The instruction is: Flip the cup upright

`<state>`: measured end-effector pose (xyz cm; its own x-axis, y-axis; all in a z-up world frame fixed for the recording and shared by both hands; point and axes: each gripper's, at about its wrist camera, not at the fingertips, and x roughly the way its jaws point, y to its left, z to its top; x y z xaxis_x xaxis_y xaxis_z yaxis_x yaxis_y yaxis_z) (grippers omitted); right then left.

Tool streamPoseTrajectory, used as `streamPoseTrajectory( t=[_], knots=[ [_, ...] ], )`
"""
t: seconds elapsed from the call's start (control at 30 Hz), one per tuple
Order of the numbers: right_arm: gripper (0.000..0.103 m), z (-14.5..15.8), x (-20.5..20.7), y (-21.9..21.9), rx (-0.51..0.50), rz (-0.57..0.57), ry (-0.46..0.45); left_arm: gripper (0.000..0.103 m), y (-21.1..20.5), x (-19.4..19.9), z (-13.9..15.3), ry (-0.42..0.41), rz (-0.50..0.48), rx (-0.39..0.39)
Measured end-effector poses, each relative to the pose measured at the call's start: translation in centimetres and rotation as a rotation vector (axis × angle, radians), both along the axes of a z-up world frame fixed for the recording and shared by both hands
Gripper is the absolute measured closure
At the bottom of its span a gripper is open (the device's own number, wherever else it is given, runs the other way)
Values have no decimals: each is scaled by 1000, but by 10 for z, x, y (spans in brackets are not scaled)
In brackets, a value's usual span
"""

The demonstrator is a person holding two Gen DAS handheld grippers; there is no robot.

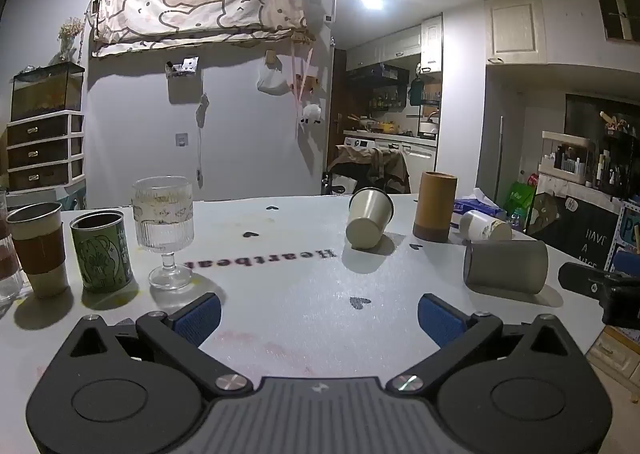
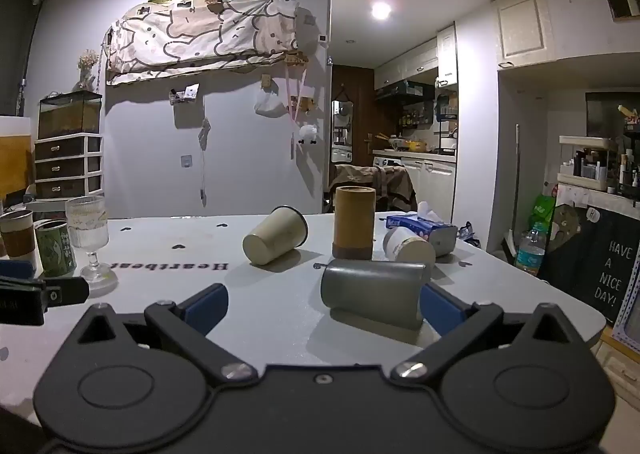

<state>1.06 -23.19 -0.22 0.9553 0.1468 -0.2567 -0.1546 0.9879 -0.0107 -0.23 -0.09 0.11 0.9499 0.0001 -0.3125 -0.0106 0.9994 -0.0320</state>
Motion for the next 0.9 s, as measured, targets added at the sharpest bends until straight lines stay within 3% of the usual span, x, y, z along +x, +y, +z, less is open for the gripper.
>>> streamPoseTrajectory(
  t=[0.07, 0.9],
  knots=[
    [0, -1, -1, 0, 14, -5, -32, 0, 0, -2, 0, 0, 2, -5],
    [0, -4, 2, 1, 12, -1, -22, 0, -1, 1, -2, 7, 4, -13]
  ],
)
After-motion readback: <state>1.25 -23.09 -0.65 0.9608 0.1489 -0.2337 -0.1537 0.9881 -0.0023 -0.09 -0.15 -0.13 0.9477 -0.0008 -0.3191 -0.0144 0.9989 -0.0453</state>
